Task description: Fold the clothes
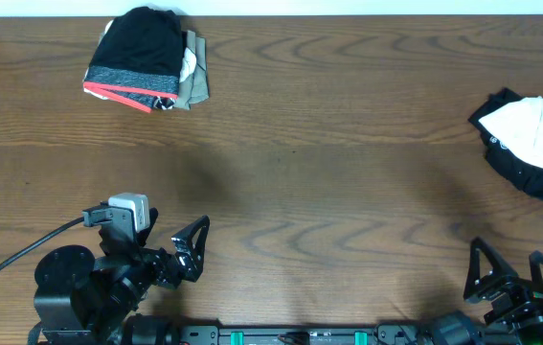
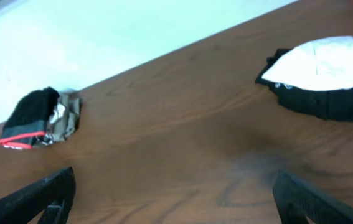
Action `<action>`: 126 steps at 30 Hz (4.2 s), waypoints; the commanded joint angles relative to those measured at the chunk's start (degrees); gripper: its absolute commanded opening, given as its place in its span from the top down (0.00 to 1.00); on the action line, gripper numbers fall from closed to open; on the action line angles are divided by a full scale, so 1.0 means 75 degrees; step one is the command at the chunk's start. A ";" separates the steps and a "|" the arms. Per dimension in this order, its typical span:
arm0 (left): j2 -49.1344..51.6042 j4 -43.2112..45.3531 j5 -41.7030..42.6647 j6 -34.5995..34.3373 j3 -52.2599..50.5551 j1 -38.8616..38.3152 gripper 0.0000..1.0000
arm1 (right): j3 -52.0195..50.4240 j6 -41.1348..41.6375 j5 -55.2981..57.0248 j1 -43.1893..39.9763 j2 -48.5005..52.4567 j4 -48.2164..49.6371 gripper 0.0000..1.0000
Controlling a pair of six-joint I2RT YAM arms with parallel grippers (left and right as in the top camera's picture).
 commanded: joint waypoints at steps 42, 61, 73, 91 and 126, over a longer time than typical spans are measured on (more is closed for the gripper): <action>-0.0006 0.0029 0.0125 -0.0096 -0.0006 0.0012 0.02 | -0.1346 -0.1996 -0.0312 -0.1067 -0.0481 0.0653 0.01; -0.0006 0.0032 0.0125 -0.0096 -0.0006 0.0012 0.02 | -0.5881 -0.4112 -0.2224 -0.2276 -0.2503 0.7000 0.01; -0.0006 0.0029 0.0125 -0.0096 -0.0006 0.0012 0.02 | -0.7379 -0.4109 -0.2798 -0.2404 -0.2591 0.9748 0.01; -0.0006 0.0029 0.0125 -0.0096 -0.0006 0.0012 0.02 | -0.8891 -0.4130 -0.2824 -0.2410 -0.2591 1.1398 0.01; -0.0006 0.0029 0.0125 -0.0096 -0.0006 0.0012 0.02 | -0.8891 -0.5388 -0.2847 -0.2419 -0.2588 0.9028 0.01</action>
